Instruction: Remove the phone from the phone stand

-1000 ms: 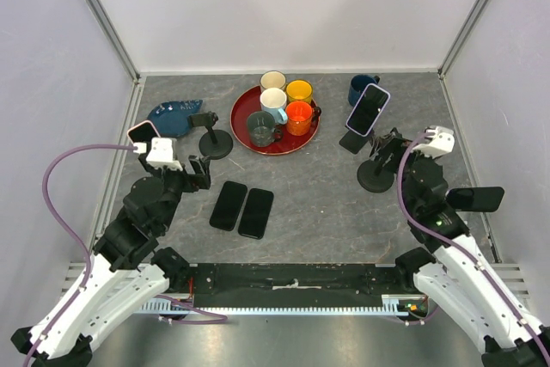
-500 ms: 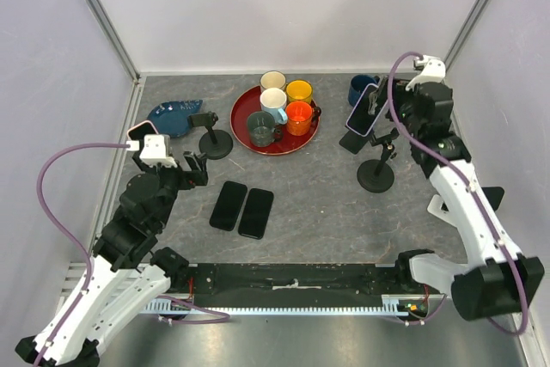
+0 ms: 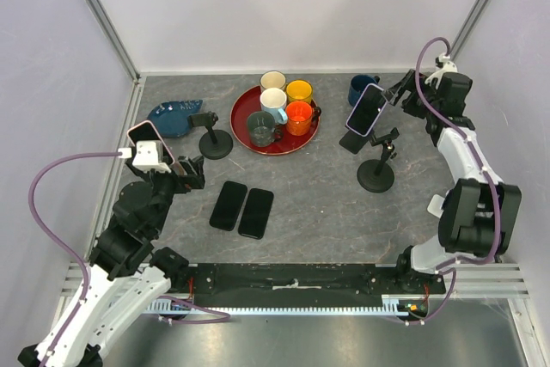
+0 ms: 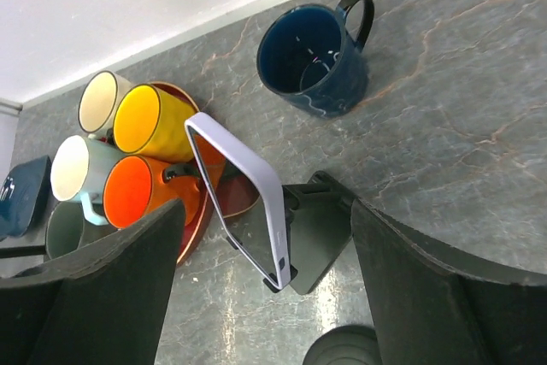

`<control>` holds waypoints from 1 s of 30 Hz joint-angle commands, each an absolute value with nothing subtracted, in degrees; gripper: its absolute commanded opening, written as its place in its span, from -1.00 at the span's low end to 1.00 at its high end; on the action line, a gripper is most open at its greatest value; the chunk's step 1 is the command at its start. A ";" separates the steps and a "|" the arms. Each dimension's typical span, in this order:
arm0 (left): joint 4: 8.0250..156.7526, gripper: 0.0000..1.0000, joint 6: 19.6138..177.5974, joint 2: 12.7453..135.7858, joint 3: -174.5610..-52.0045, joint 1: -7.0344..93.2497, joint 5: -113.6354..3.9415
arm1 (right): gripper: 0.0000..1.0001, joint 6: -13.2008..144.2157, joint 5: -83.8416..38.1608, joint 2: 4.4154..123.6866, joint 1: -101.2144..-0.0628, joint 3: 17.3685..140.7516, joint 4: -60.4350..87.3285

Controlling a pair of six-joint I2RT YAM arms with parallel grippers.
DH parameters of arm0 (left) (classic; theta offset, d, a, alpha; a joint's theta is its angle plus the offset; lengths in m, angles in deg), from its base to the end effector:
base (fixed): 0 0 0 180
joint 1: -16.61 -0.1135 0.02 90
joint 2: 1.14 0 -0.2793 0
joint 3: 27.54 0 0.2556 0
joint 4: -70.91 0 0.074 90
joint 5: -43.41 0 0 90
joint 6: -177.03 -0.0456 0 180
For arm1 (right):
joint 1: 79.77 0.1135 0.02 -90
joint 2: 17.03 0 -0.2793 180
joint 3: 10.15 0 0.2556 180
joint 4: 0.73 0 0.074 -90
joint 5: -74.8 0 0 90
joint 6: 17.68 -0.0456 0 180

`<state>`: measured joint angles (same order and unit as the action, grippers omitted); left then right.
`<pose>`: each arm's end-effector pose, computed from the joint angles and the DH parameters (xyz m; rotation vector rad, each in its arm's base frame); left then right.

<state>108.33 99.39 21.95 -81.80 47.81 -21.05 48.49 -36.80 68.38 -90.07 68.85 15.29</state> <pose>0.0925 -0.0330 0.3428 -0.0603 1.6720 -0.2003 0.3565 -0.0477 0.3190 0.3350 1.9411 0.5241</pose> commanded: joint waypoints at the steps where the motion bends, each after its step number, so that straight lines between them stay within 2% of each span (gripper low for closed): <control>1: 106.64 0.99 101.09 20.57 -80.93 47.19 -19.25 | 0.67 47.71 -42.79 72.52 -90.31 72.33 8.81; 8: 106.55 1.00 100.83 20.57 -80.75 47.11 -20.22 | 0.56 49.73 -46.83 76.83 -90.40 72.86 4.16; 20: 106.38 0.98 100.47 20.92 -80.67 46.84 -21.10 | 0.26 52.63 -55.54 80.09 -90.49 68.38 -5.60; 30: 106.38 0.98 100.21 21.54 -80.58 46.58 -21.71 | 0.16 52.55 -60.28 82.20 -90.75 65.48 -11.93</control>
<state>108.33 99.47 21.01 -80.99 47.04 -21.24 51.53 -56.35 81.16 -90.42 66.52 -5.61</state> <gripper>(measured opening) 0.991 0.592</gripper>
